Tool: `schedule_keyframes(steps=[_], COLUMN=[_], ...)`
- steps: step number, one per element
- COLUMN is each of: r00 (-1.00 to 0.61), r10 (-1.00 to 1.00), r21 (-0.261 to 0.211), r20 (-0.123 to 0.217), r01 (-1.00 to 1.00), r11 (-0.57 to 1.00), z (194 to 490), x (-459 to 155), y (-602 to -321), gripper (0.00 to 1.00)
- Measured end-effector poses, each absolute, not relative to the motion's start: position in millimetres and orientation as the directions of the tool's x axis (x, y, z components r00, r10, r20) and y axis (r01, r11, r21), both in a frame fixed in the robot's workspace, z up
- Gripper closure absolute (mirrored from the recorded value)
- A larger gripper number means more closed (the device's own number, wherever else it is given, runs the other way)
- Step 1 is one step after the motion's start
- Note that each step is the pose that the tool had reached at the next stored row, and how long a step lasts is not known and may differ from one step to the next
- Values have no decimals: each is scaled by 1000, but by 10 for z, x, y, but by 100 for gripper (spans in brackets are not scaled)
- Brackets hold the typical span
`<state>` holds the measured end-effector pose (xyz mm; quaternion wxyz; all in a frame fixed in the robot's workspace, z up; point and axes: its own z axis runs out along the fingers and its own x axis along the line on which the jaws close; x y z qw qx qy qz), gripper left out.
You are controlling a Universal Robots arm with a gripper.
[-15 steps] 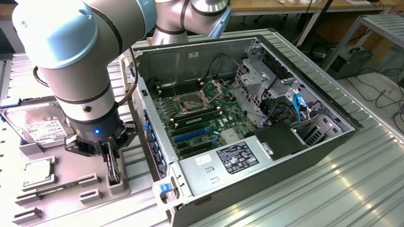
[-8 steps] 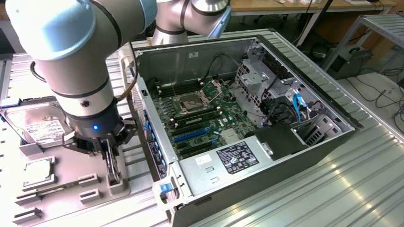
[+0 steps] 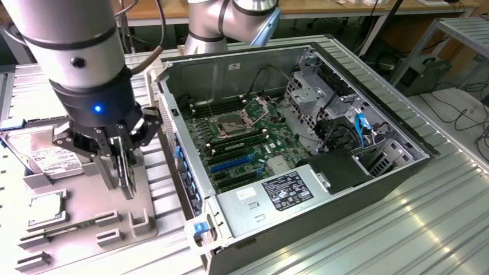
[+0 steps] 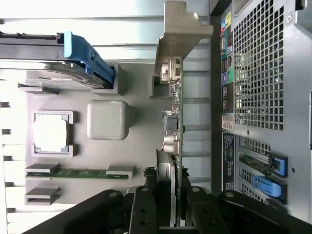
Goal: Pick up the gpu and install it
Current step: 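Pick up the gpu and move the gpu toward the slot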
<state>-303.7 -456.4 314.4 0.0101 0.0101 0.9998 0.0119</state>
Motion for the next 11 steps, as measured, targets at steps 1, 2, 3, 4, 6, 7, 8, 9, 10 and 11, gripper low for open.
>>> schedule_keyframes(steps=[1, 2, 3, 4, 6, 7, 8, 9, 10, 11], r00=[-1000, -1000, -1000, -1000, -1000, -1000, -1000, -1000, -1000, -1000], r10=[20, 20, 20, 20, 20, 20, 20, 20, 20, 20], r21=[24, 24, 24, 24, 23, 23, 23, 23, 23, 23], r20=[-20, -20, -20, -20, -20, -20, -20, -20, -20, -20], r01=[20, 20, 20, 20, 20, 20, 20, 20, 20, 20], r11=[1000, 1000, 1000, 1000, 1000, 1000, 1000, 1000, 1000, 1000], z=[3228, 3290, 3362, 3435, 3585, 3668, 3742, 3803, 3857, 3908], x=[-3037, -3037, -3037, -3037, -3037, -3037, -3037, -3037, -3037, -3037], y=[-4564, -4564, -4564, -4564, -4564, -4564, -4564, -4564, -4564, -4564], gripper=[72, 72, 72, 72, 72, 72, 72, 72, 72, 72])
